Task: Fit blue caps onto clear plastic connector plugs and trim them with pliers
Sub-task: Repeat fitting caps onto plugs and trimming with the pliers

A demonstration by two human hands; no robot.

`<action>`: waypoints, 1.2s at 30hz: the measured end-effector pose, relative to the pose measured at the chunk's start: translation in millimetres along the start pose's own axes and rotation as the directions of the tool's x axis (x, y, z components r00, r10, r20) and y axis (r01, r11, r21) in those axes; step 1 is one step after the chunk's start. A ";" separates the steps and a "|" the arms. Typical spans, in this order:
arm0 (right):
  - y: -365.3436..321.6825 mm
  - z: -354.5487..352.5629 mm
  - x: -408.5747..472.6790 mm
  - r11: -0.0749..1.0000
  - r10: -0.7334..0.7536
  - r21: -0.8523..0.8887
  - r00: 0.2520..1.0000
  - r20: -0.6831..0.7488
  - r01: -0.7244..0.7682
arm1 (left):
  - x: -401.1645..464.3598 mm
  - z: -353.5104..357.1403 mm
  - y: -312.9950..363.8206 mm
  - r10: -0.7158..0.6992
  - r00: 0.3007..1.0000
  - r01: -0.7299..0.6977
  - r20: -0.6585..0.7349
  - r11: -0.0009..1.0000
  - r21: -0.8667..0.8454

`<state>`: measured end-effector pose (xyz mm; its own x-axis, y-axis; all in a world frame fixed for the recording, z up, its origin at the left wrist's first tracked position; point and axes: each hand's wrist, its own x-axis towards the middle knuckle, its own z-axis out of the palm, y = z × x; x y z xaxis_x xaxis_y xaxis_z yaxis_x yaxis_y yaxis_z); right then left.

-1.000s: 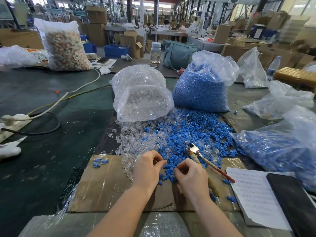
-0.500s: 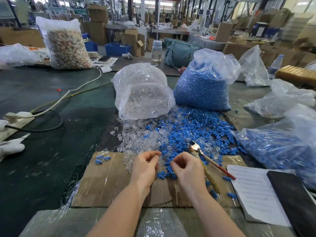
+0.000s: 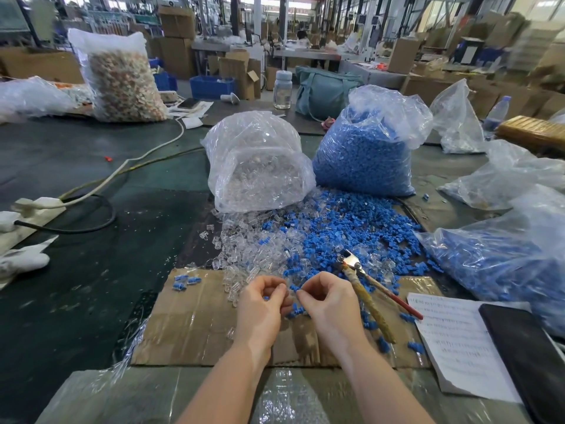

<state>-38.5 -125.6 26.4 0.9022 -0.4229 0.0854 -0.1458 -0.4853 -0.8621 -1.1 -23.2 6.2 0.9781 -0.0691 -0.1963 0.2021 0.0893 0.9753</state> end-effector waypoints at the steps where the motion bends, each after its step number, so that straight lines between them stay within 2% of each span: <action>1: -0.8 0.5 0.3 1.000 0.007 -0.009 1.000 0.002 -0.007 | -0.9 0.5 0.6 0.008 1.000 -0.008 -0.001 1.000 0.007; 9: -3.7 1.1 -0.2 0.998 0.053 -0.033 0.998 -0.035 -0.054 | -11.4 2.7 5.1 0.081 0.996 -0.083 0.027 0.991 0.101; 19: -1.2 8.5 -16.4 0.989 -0.114 -0.116 0.981 -0.154 0.097 | -18.3 3.7 5.0 0.132 0.990 -0.140 0.055 0.973 0.185; 24: -1.8 9.2 -17.5 0.992 -0.118 -0.072 0.976 -0.184 0.106 | -19.9 3.8 5.9 0.182 0.981 -0.192 0.071 0.963 0.189; 31: -1.2 1.1 -16.2 0.991 -0.119 0.063 0.992 -0.033 0.121 | -20.8 -2.3 10.1 0.070 0.997 -0.071 0.043 0.997 0.024; 36: 0.9 -3.2 -15.1 0.984 -0.164 0.073 0.986 0.025 0.162 | -21.5 -3.7 12.7 0.031 0.998 -0.032 0.055 0.999 0.003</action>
<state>-53.5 -122.1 25.9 0.9237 -0.3184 0.2130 0.0318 -0.4904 -0.8709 -19.3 -17.0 22.4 0.9798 -0.1206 -0.1597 0.1709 0.0887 0.9813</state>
